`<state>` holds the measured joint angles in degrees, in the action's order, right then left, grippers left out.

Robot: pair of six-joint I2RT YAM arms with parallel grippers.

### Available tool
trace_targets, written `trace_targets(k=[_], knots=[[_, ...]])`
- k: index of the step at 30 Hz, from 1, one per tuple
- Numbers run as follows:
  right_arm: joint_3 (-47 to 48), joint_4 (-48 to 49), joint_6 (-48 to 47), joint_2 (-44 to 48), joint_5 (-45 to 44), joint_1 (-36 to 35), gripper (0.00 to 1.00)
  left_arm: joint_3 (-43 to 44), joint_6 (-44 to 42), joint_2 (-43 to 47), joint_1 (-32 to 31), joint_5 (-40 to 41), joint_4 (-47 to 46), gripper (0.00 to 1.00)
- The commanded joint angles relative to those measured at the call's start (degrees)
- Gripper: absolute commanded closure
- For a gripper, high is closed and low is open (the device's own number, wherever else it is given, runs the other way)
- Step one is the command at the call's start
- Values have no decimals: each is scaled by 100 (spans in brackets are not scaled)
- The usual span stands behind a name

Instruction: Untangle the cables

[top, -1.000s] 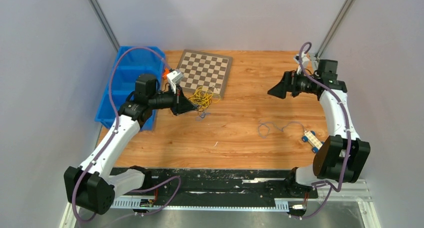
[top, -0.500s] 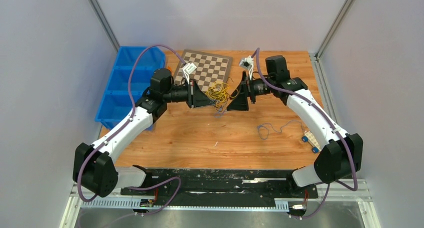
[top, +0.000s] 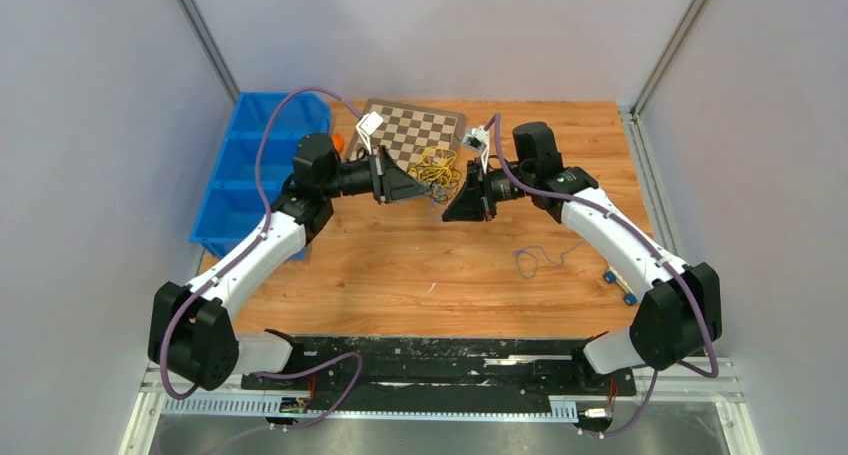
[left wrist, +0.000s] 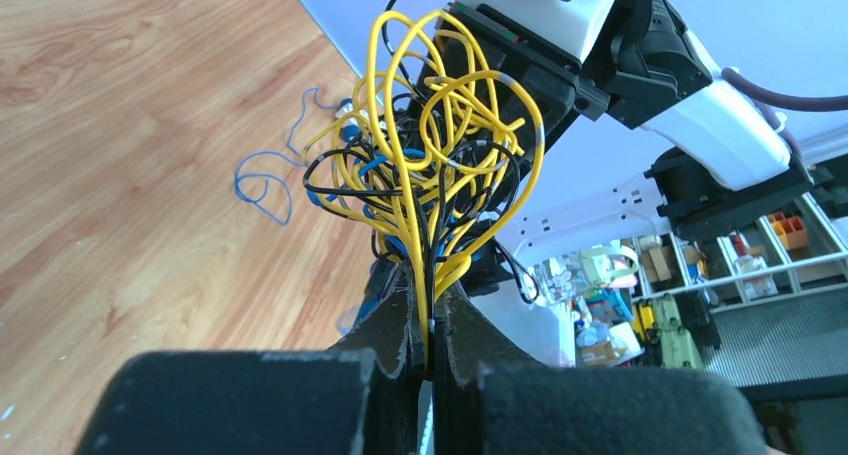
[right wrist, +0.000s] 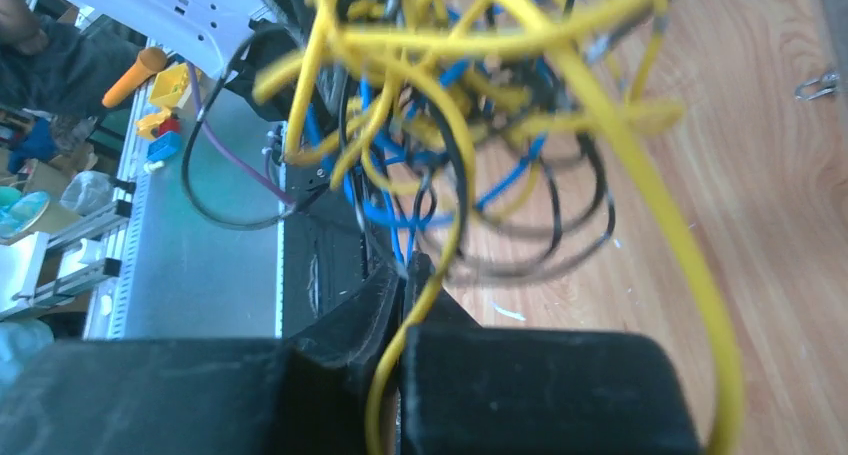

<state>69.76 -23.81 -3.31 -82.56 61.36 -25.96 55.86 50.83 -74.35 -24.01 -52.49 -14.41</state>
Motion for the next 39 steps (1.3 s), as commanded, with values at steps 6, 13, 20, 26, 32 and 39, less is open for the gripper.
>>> trace_targets(k=[6,13,20,26,32,39], knots=[[-754,-90,-485,449,-30,1574,100,326,-1383,374,1367,293,1439,100],[-473,-1094,-1481,280,-638,3297,100,707,-2429,483,2276,670,2623,100],[-128,-1536,-2271,-296,-1257,4210,100,914,-2848,426,2966,866,2936,100],[-114,-1557,-2351,-616,-1007,4311,100,868,-2621,396,3099,194,2626,100],[154,-1557,-2001,-768,-1160,4242,100,702,-2254,468,2948,-271,2437,100],[930,-1613,-1962,-1161,-1463,5539,100,1078,-3061,480,3617,310,3275,100]])
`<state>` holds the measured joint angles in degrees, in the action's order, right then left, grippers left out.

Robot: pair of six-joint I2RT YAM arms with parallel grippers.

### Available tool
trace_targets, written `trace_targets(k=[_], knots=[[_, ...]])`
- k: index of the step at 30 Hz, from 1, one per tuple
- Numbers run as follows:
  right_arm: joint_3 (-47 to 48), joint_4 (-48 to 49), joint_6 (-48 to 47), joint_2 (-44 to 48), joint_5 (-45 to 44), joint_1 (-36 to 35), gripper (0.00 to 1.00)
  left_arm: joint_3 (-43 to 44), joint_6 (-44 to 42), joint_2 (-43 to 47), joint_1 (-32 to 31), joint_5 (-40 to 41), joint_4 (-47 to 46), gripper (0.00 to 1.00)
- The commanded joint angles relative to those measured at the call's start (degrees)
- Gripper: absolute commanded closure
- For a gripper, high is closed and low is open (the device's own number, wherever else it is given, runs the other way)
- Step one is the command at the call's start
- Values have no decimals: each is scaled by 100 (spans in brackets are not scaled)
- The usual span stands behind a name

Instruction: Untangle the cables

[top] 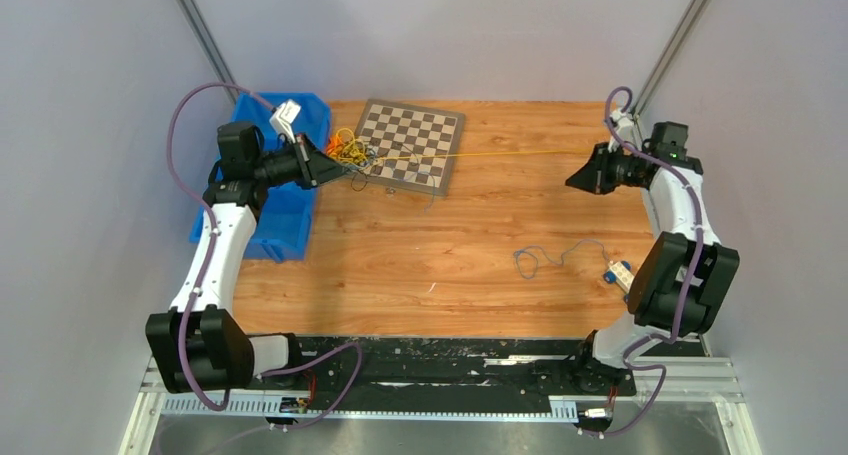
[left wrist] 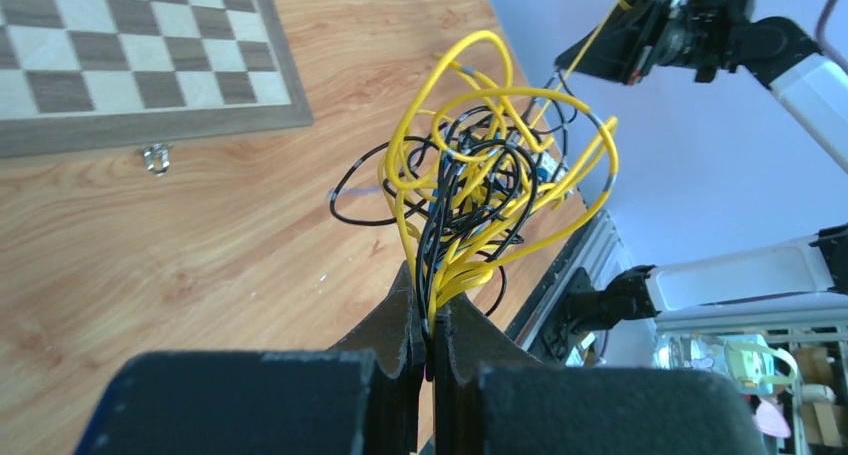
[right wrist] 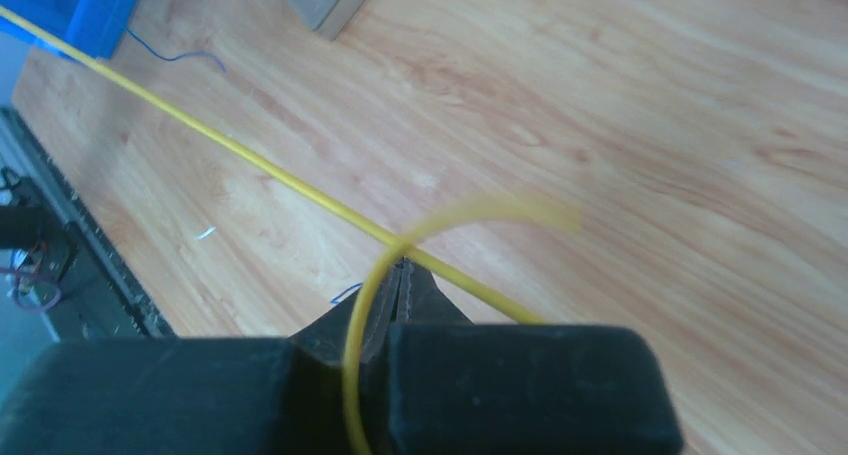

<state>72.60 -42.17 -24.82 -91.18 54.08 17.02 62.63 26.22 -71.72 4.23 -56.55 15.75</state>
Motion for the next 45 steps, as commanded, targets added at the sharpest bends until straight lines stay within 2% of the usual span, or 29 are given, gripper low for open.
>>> trace_targets(k=[1,7,11,13,14,16,17,19,20,24,30,34,38,45], knots=[[744,212,196,-343,-744,1351,100,474,-897,182,949,848,468,100],[996,216,236,-367,-856,1621,100,674,-2133,138,1180,1274,1229,100],[1109,208,266,-410,-808,1698,100,743,-2569,180,1185,1342,1566,100],[1113,91,136,-392,-415,1689,100,798,-2598,178,1181,1014,1741,100],[1106,-34,37,-372,-76,1662,100,809,-2531,177,1174,553,1775,100],[1088,-320,-64,-316,391,1452,99,779,-1920,221,1014,96,1482,100],[1102,-513,-143,-276,551,1258,90,709,-1354,278,928,41,1320,100],[1052,-648,-79,-90,742,773,61,531,-513,421,602,49,725,100],[1014,-647,-7,56,781,462,51,461,-227,534,356,187,299,100],[1057,-422,437,578,626,-1153,34,-18,1746,642,-269,435,-913,100],[1344,380,987,940,-5,-3261,36,-457,3303,439,-1006,480,-1915,100],[1534,726,1066,820,-598,-4202,40,-485,3432,362,-1427,449,-2003,100],[1634,829,997,497,-828,-4587,41,-506,3537,320,-1688,333,-2102,100],[1532,1136,1095,295,-1106,-4783,41,-450,3641,325,-1740,247,-2189,100]])
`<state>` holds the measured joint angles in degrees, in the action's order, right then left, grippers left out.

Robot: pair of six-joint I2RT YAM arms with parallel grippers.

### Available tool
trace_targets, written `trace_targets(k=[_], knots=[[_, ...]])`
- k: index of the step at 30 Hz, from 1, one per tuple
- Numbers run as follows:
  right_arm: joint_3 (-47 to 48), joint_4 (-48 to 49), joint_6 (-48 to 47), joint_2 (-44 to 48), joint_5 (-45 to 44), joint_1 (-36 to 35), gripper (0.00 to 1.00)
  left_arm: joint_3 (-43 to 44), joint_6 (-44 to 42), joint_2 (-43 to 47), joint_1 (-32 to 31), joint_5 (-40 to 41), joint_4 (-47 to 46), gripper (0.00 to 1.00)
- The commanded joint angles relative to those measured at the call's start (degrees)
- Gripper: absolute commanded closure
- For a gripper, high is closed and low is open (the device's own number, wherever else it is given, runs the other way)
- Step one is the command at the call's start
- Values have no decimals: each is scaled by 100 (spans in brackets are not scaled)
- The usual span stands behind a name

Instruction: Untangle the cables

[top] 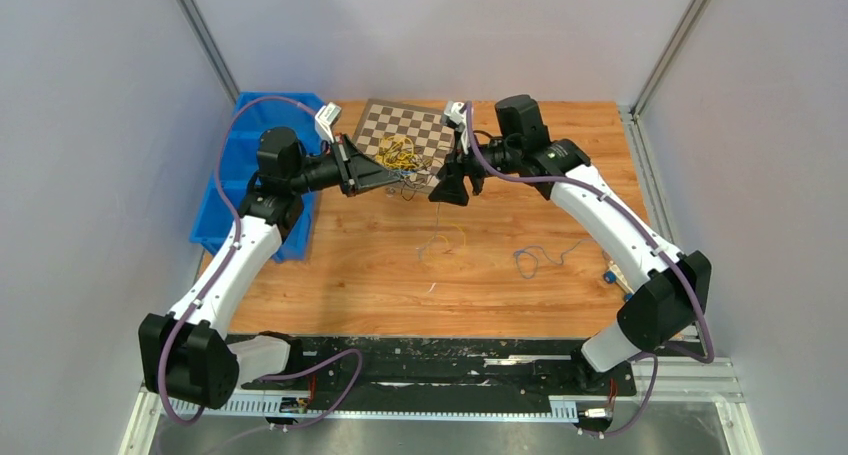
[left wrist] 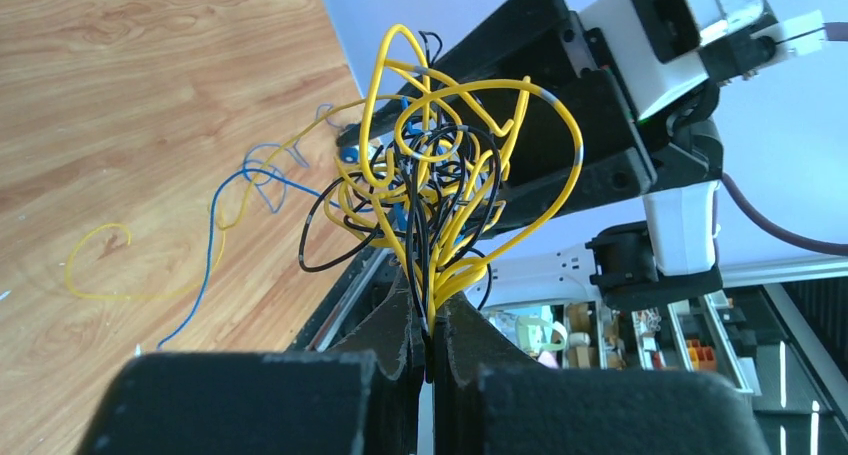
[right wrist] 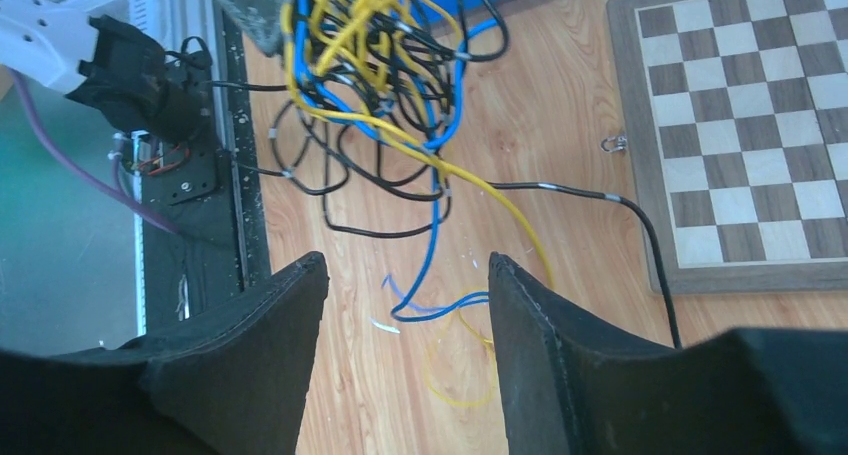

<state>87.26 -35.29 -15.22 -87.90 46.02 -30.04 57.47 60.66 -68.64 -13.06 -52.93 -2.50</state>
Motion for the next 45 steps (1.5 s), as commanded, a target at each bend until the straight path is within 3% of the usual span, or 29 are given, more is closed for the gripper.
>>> trace_targets(k=[1,3,5,6,7,12,19,23,25,28,29,32,36,41,45], knots=[[61,495,156,-46,-384,-93,42,59,212,13,-16,-123,-382,100],[43,549,165,-100,-445,-99,52,41,265,0,-21,-128,-450,100],[17,568,185,-105,-510,-98,77,29,282,-7,-19,-138,-483,100],[-22,568,187,-74,-572,-101,98,19,282,-8,-16,-121,-480,100],[-73,574,204,-26,-674,-86,100,23,259,-9,-6,-117,-475,100],[-639,606,158,492,-1175,490,100,101,-215,47,435,22,-35,100],[-1308,563,36,1044,-1287,2276,100,114,-609,80,1419,260,576,100],[-1355,469,-178,1139,-1274,3190,100,137,-933,94,1591,297,919,100],[-1300,429,-286,1102,-1080,3512,100,145,-1017,103,1616,299,1019,100],[-1052,-17,-472,977,163,3639,100,42,-725,101,1599,50,703,100],[-952,-213,-477,910,575,3543,96,-5,-420,93,1546,-166,293,100],[-826,-427,-499,874,962,2735,54,-19,-147,19,1140,-717,-224,100],[-623,-339,-426,929,1007,1765,22,412,-1113,-119,509,-929,650,100],[-197,-224,-91,809,1178,945,1,689,-1723,-245,-62,-1155,1002,100],[-115,88,390,632,1282,466,0,1391,-2716,-654,-643,-1376,1961,100]])
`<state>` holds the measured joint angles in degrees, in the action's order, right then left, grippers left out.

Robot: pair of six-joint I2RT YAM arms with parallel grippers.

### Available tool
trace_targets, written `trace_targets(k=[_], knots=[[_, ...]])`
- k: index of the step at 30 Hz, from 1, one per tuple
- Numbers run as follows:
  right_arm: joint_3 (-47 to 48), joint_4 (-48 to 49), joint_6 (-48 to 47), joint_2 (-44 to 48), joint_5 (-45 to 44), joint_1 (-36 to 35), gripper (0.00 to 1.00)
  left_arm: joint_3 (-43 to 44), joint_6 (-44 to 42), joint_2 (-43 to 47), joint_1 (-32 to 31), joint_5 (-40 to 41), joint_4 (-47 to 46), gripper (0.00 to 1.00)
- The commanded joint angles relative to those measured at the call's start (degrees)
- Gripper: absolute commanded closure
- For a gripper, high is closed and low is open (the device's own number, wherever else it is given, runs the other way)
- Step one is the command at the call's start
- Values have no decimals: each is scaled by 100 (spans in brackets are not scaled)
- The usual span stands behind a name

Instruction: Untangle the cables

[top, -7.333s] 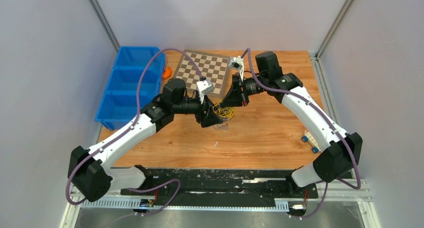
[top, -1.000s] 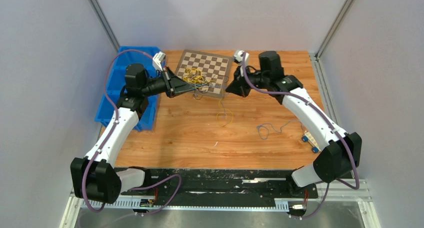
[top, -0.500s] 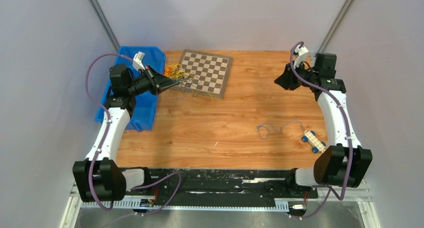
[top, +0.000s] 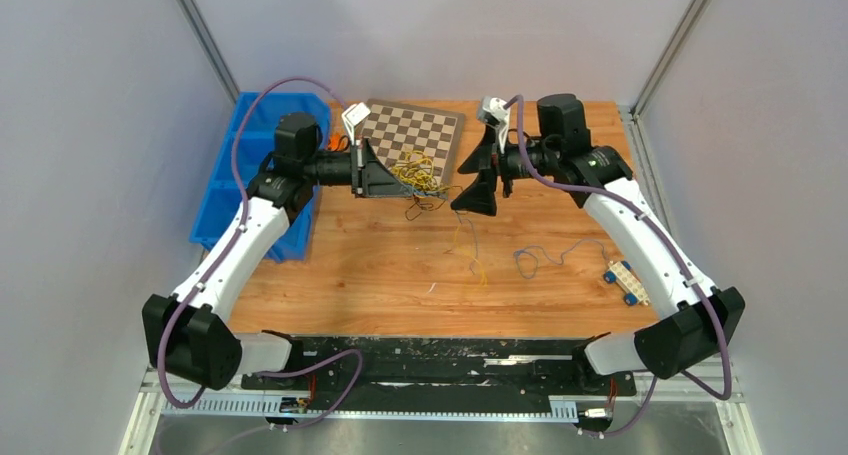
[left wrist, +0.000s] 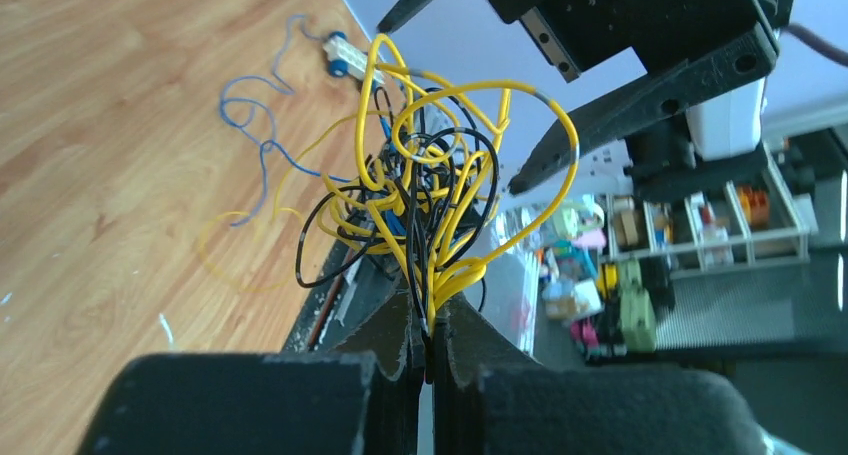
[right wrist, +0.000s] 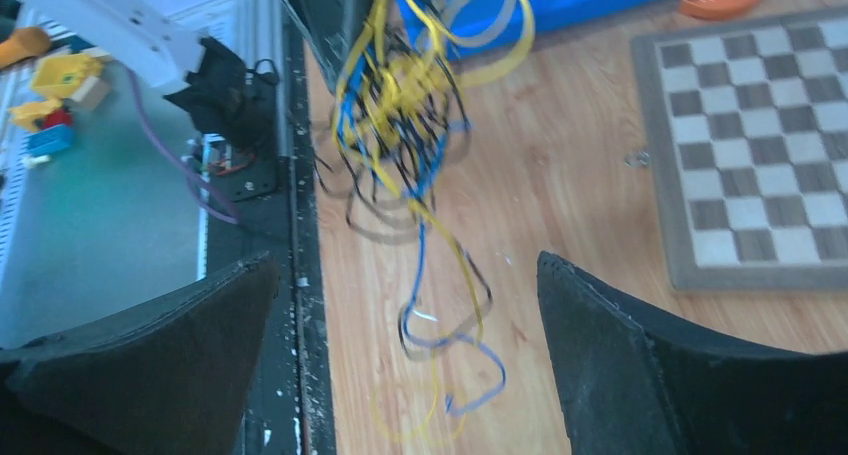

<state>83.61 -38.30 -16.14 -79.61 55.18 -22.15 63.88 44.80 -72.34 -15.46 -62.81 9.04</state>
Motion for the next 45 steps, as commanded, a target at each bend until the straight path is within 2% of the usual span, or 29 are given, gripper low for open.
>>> trace_targets(k=[1,3,7,12,17,19,21,24,25,26,27,28,29,30,35,37,41,45], knots=[[247,478,638,-255,424,-386,0,987,-1469,-431,-576,-379,1203,100],[232,665,1008,-355,581,-464,0,1204,-1753,-601,-785,-386,1533,100],[158,939,1423,-493,587,-579,3,1383,-1788,-806,-903,-505,1546,100],[114,1147,1769,-556,800,-573,19,1575,-2162,-935,-979,-531,1951,100],[-29,1342,2038,-551,1076,-553,55,1529,-2495,-881,-983,-565,2178,100],[-128,1456,2156,-547,1160,-541,62,1468,-2546,-798,-980,-541,2113,100],[-236,1554,2220,-536,1228,-560,61,1459,-2543,-739,-981,-460,2030,100],[-334,1630,2312,-535,1303,-584,42,1489,-2427,-738,-985,-478,1887,100],[-357,1645,2321,-536,1298,-599,43,1484,-2394,-742,-985,-483,1824,100],[-378,1658,2324,-534,1294,-612,48,1491,-2337,-757,-985,-482,1792,100],[-390,1674,2321,-536,1308,-627,57,1489,-2305,-765,-985,-480,1732,100],[-412,1688,2319,-533,1336,-633,79,1490,-2246,-776,-980,-479,1706,100],[-424,1695,2330,-513,1341,-629,97,1493,-2249,-763,-984,-494,1680,91],[-445,1699,2334,-482,1319,-611,100,1491,-2301,-742,-976,-504,1711,85],[-680,1746,2476,-225,1499,-322,100,1126,-3199,10,-633,-73,1818,47],[-813,1783,2494,-108,1528,-286,100,886,-3588,389,-435,227,1679,42],[-1054,1978,2647,38,1604,-284,100,596,-4632,1104,-467,727,1389,41],[-1090,2075,2800,-12,1624,-284,100,441,-5255,1510,-1030,977,1150,50]])
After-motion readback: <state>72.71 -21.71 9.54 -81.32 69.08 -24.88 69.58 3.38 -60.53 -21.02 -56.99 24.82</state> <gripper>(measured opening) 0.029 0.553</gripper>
